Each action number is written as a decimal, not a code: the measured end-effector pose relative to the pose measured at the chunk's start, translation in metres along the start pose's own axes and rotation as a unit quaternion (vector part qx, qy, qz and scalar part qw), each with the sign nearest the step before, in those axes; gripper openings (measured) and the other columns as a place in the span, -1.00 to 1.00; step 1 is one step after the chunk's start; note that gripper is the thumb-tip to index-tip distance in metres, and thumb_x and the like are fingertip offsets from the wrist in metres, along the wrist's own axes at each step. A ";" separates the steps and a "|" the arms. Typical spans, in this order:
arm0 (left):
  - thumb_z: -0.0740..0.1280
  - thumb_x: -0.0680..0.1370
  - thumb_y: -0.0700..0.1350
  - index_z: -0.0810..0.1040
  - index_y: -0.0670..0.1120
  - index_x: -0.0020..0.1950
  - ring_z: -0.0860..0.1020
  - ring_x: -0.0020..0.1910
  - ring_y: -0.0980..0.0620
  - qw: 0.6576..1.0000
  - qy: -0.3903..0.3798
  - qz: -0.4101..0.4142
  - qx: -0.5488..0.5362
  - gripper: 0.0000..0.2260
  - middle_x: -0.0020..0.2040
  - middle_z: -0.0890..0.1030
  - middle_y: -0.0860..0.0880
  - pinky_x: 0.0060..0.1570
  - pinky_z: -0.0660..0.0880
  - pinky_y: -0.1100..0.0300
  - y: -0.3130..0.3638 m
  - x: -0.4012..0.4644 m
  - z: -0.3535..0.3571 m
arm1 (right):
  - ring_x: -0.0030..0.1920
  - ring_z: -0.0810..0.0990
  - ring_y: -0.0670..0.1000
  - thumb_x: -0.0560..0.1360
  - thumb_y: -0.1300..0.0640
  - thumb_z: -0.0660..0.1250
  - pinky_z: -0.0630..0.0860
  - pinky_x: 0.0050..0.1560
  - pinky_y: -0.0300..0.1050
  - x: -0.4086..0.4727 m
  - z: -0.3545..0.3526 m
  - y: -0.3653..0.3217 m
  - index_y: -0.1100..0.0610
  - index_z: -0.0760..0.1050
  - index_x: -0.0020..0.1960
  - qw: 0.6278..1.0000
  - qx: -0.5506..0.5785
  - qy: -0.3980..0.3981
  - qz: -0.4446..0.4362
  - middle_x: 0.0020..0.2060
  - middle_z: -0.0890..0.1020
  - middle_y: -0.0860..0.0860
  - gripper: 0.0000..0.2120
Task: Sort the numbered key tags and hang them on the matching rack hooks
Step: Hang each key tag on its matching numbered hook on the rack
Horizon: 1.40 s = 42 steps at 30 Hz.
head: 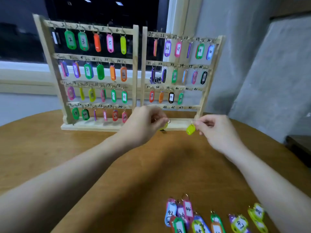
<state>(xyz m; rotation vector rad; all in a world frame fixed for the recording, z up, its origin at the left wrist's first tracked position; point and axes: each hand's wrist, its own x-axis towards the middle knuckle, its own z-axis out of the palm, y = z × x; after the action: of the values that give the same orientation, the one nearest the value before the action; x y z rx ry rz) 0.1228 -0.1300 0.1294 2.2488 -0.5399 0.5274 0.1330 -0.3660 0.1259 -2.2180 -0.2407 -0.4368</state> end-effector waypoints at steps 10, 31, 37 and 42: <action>0.34 0.61 -0.10 0.63 -0.07 -0.17 0.47 -0.39 0.23 0.999 0.018 -0.025 0.037 -0.82 -0.26 0.66 0.04 -0.36 0.32 0.22 -0.003 0.150 0.069 | -0.43 0.58 -0.21 0.60 0.19 0.36 0.48 -0.31 -0.28 0.111 -0.001 0.034 0.07 0.62 -0.19 0.995 0.054 0.065 0.051 -0.38 0.62 -0.06 -0.80; 0.31 0.61 -0.05 0.58 -0.01 -0.22 0.58 -0.22 -0.17 0.981 0.008 -0.059 0.185 -0.79 -0.23 0.61 -0.06 -0.25 0.51 0.09 -0.006 0.201 0.090 | -0.29 0.68 0.11 0.60 0.09 0.35 0.67 -0.15 0.09 0.176 0.018 0.052 -0.03 0.59 -0.25 0.993 -0.036 0.111 0.018 -0.21 0.69 0.02 -0.76; 0.29 0.59 -0.11 0.43 -0.03 -0.40 0.51 -0.35 -0.12 0.975 0.001 -0.066 0.211 -0.66 -0.40 0.49 -0.01 -0.43 0.33 0.18 -0.010 0.196 0.087 | -0.28 0.68 0.12 0.60 0.06 0.35 0.67 -0.16 0.10 0.182 0.028 0.051 0.03 0.61 -0.23 0.992 -0.047 0.117 0.022 -0.19 0.67 0.04 -0.76; 0.27 0.58 -0.13 0.48 -0.02 -0.38 0.52 -0.35 -0.11 0.975 0.000 -0.043 0.218 -0.69 -0.36 0.54 -0.01 -0.42 0.38 0.17 -0.013 0.192 0.085 | -0.28 0.64 0.11 0.59 0.08 0.31 0.64 -0.19 -0.02 0.187 0.034 0.050 0.12 0.61 -0.24 0.985 -0.107 0.130 0.034 -0.22 0.66 0.07 -0.74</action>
<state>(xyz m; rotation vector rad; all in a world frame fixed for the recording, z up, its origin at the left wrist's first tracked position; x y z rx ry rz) 0.3056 -0.2272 0.1684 2.6732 -0.3454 0.6513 0.3288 -0.3670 0.1432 -2.3380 0.0220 -0.7356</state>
